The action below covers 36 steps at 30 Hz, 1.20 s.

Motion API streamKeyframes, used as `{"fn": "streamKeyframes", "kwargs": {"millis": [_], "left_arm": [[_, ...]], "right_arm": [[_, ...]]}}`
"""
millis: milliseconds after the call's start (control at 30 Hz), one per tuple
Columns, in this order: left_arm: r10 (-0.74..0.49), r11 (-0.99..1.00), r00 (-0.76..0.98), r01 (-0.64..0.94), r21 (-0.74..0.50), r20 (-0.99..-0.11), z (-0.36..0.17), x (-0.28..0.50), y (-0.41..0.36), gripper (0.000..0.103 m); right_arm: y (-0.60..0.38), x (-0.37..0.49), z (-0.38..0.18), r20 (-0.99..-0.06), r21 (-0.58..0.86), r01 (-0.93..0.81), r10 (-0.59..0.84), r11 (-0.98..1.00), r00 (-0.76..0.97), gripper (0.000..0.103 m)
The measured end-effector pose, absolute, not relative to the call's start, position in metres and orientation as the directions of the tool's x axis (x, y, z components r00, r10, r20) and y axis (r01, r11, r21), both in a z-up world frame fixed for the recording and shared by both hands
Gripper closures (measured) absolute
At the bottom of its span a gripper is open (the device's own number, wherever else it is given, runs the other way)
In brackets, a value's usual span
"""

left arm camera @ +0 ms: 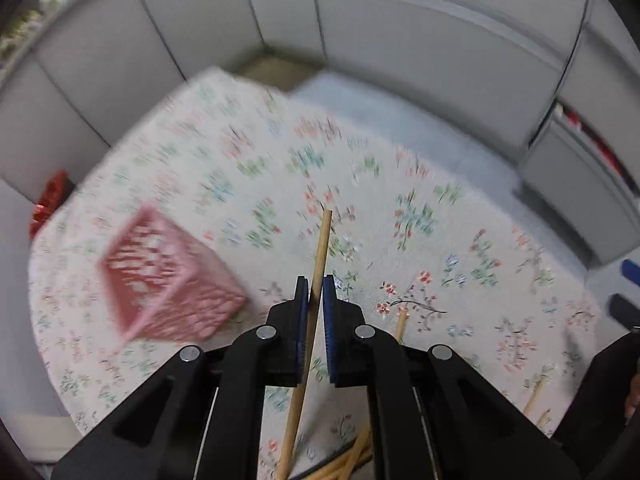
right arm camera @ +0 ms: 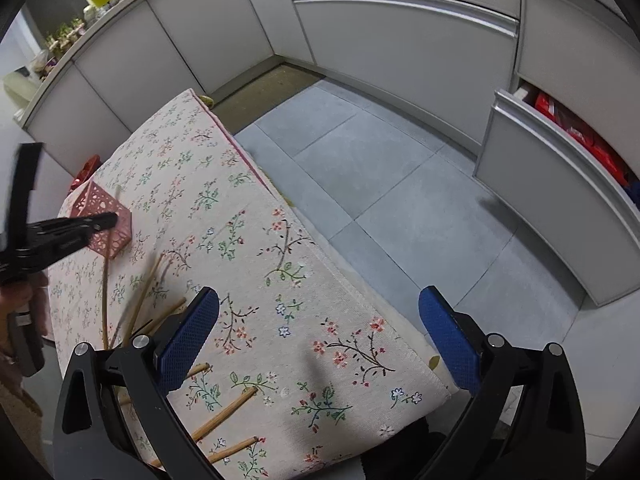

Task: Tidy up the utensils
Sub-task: 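Lower the left gripper onto a wooden chopstick and close on it, then lift the chopstick upright with the left gripper while the right gripper approaches the pile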

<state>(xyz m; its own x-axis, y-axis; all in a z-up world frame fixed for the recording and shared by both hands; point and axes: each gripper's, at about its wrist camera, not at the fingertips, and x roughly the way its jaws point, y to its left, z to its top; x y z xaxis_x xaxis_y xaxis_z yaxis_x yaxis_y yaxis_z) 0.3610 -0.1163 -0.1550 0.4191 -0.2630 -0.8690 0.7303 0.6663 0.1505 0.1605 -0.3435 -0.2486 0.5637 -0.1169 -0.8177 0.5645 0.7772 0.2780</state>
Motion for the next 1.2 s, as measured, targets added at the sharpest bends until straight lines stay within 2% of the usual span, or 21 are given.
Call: {"fn": "streamKeyframes", "kwargs": {"millis": [167, 233, 333, 433, 533, 600, 733, 1000, 1200], "left_arm": [[-0.356, 0.742, 0.573, 0.653, 0.149, -0.739, -0.083, 0.307, -0.075, 0.097], [-0.371, 0.769, 0.614, 0.624, 0.140, -0.696, -0.078, 0.293, -0.069, 0.097], [-0.387, 0.817, 0.685, 0.565, 0.114, -0.618, -0.045, 0.267, -0.039, 0.097], [-0.366, 0.871, 0.758, 0.483, 0.087, -0.540, -0.023, 0.242, -0.003, 0.097], [-0.289, 0.924, 0.830, 0.372, 0.086, -0.477, -0.004, 0.225, 0.031, 0.097], [-0.234, 0.947, 0.866, 0.305, 0.098, -0.441, 0.006, 0.218, 0.049, 0.097], [-0.164, 0.968, 0.908, 0.223, 0.114, -0.386, 0.016, 0.205, 0.076, 0.097], [-0.113, 0.988, 0.936, 0.140, 0.059, -0.333, 0.002, 0.217, 0.118, 0.097], [-0.091, 0.993, 0.938, 0.110, 0.039, -0.335, -0.007, 0.232, 0.128, 0.097]], "right_arm": [[-0.312, 0.170, -0.236, -0.800, 0.235, 0.441, -0.086, 0.866, 0.594, 0.007], [-0.293, 0.179, -0.226, -0.791, 0.204, 0.356, -0.060, 0.912, 0.609, 0.007], [-0.275, 0.191, -0.215, -0.791, 0.177, 0.267, -0.025, 0.948, 0.611, 0.007], [-0.243, 0.222, -0.196, -0.800, 0.165, 0.073, 0.090, 0.984, 0.594, 0.007], [-0.207, 0.249, -0.189, -0.817, 0.099, -0.075, 0.124, 0.992, 0.564, 0.007], [-0.169, 0.271, -0.191, -0.849, 0.072, -0.232, 0.182, 0.970, 0.497, 0.008], [-0.102, 0.305, -0.208, -0.909, 0.092, -0.421, 0.248, 0.903, 0.335, 0.022], [-0.019, 0.351, -0.252, -0.967, 0.090, -0.544, 0.204, 0.834, 0.153, 0.055], [0.002, 0.372, -0.272, -0.978, 0.068, -0.558, 0.167, 0.827, 0.128, 0.065]]}}
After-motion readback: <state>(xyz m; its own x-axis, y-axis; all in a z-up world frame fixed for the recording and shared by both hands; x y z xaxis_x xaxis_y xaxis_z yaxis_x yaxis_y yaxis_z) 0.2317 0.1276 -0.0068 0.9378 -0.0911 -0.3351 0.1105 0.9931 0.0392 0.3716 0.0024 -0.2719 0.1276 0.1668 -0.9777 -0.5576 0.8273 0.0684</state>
